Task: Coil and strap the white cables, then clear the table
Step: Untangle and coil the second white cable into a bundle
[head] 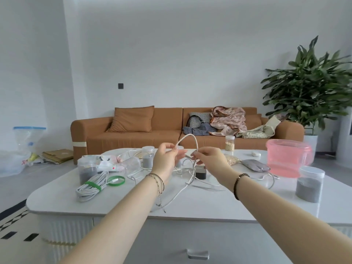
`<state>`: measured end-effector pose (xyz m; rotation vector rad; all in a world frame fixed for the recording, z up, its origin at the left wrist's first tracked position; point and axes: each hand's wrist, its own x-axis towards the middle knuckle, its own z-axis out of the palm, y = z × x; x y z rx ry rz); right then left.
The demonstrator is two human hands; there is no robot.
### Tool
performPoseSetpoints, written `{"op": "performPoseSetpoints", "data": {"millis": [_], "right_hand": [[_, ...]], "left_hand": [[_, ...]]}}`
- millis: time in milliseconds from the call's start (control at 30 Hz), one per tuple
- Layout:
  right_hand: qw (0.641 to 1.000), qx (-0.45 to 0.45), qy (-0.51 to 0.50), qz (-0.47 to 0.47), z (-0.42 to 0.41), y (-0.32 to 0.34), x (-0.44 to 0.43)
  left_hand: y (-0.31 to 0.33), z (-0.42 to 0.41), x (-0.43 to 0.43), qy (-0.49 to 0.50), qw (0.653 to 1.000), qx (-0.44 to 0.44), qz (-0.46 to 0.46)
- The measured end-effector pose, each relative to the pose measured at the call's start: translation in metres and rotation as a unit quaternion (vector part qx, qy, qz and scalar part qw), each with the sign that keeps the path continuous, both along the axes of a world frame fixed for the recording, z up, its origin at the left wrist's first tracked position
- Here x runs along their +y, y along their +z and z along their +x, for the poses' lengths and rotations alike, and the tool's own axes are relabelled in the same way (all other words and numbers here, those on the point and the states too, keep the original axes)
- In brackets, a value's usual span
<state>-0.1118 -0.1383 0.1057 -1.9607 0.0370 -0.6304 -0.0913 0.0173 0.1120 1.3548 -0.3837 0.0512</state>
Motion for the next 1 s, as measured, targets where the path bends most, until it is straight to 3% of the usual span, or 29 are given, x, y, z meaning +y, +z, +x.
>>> {"op": "performPoseSetpoints", "data": {"millis": [133,233,333,433,667,833,1000], "right_hand": [[0.994,-0.094,-0.044,0.030,-0.014,0.017,-0.008],[0.986,-0.136,-0.069,-0.062,-0.032,0.010,0.001],[0.976,-0.125,-0.044,-0.175,-0.047,-0.011,0.006],[0.973,-0.086,-0.036,-0.212,-0.061,-0.036,-0.006],[0.960,-0.031,-0.065,-0.271,-0.081,-0.052,-0.027],[0.965,-0.031,-0.026,-0.258,-0.094,-0.050,-0.012],[0.964,-0.033,0.005,-0.264,-0.101,-0.038,-0.001]], "left_hand": [[-0.013,-0.014,0.005,-0.046,0.998,0.048,0.008],[-0.041,-0.019,0.000,-0.085,0.996,0.005,0.009],[-0.068,-0.018,-0.001,-0.068,0.993,-0.049,0.082],[-0.082,-0.017,0.000,-0.048,0.990,-0.071,0.115],[-0.083,-0.043,-0.008,-0.168,0.985,-0.018,0.032],[-0.080,-0.060,-0.007,-0.169,0.976,-0.108,0.078],[-0.072,-0.064,-0.012,-0.167,0.979,-0.120,-0.001]]}}
